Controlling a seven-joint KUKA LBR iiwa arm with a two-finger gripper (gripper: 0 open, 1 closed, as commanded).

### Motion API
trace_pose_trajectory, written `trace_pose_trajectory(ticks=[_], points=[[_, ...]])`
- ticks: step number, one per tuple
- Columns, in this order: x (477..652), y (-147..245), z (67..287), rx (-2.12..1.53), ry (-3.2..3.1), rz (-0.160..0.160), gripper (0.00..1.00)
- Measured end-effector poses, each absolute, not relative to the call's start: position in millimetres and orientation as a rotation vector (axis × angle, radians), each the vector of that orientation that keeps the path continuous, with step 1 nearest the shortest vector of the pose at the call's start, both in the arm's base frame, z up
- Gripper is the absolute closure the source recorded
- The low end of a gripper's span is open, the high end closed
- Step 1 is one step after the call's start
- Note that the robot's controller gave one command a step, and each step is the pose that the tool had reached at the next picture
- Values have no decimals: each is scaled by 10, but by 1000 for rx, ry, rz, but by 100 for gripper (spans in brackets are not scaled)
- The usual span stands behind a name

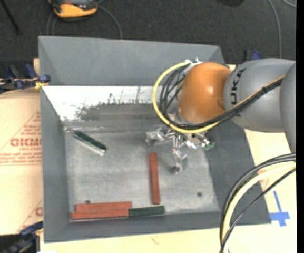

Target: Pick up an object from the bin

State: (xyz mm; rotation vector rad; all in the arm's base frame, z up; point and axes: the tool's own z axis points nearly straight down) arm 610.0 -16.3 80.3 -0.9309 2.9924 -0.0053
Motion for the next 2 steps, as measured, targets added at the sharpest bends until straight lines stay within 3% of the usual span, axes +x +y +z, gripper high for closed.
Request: trace_pose_trajectory(ticks=[1,2], points=[[6297,-168,639,-1039,2967,2,0],[5708,388,709,-1600,2699,1,100]])
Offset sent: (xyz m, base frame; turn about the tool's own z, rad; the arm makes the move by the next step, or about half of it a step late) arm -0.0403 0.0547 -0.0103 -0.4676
